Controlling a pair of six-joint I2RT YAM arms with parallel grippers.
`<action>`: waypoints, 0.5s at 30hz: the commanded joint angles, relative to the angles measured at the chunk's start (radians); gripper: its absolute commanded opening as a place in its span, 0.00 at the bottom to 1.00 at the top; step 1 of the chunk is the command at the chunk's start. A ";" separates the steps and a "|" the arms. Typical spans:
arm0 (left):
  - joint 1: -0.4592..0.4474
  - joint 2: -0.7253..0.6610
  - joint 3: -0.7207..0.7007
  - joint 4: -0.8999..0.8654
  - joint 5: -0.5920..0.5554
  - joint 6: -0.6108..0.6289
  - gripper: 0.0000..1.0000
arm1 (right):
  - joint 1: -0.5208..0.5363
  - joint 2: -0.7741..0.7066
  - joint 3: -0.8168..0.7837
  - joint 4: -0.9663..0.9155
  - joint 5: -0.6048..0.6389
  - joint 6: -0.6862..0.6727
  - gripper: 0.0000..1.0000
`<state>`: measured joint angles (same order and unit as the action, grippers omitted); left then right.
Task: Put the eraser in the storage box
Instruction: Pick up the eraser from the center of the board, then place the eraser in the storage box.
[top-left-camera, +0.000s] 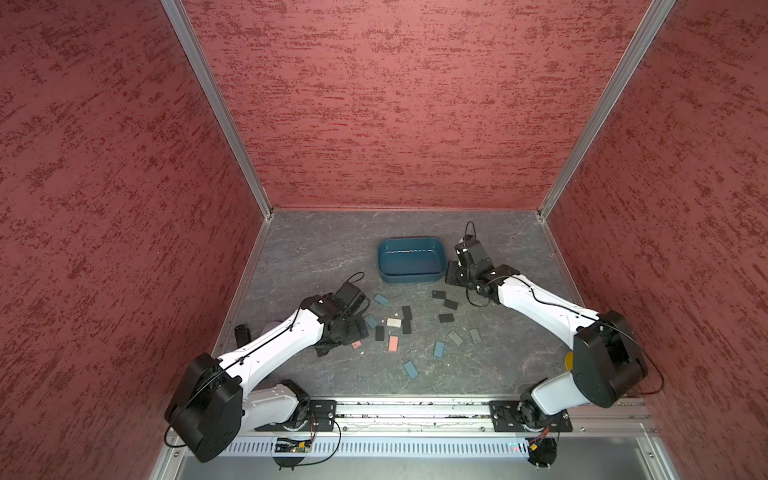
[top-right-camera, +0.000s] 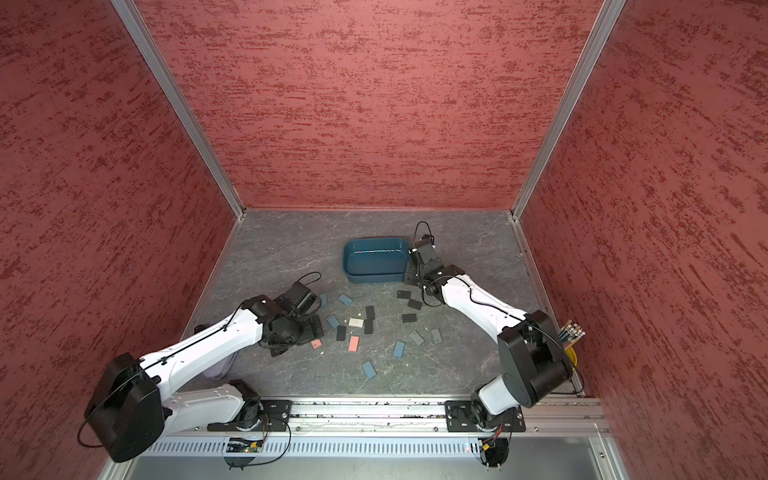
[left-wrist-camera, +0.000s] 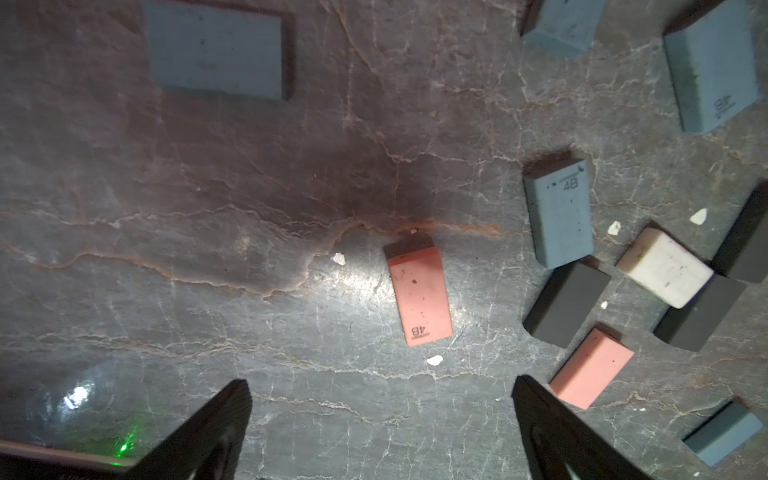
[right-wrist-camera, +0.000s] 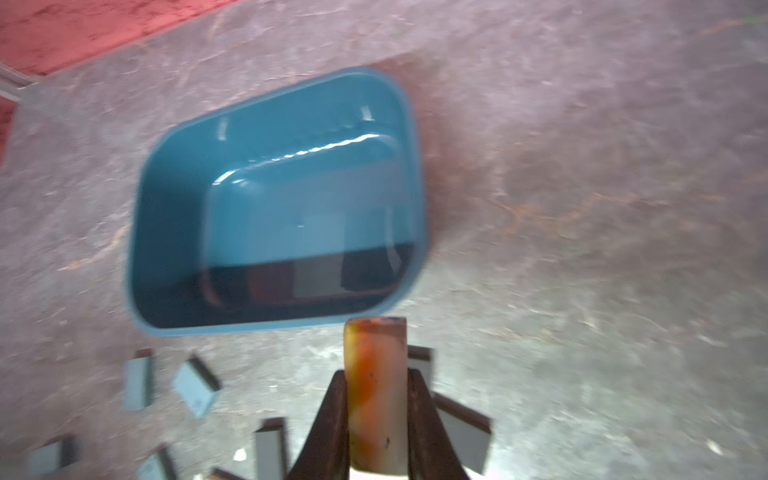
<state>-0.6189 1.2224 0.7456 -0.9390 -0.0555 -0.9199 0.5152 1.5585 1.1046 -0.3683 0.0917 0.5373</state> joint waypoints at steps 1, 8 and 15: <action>-0.015 0.021 -0.019 0.025 -0.015 -0.046 1.00 | 0.016 0.062 0.072 -0.003 -0.083 -0.023 0.00; -0.040 0.069 -0.020 0.042 -0.021 -0.082 1.00 | 0.017 0.229 0.222 -0.002 -0.137 -0.045 0.00; -0.060 0.106 -0.027 0.066 -0.024 -0.115 1.00 | 0.017 0.379 0.329 -0.026 -0.117 -0.060 0.00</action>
<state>-0.6704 1.3159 0.7292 -0.8967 -0.0616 -1.0061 0.5297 1.9057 1.3945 -0.3729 -0.0227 0.4957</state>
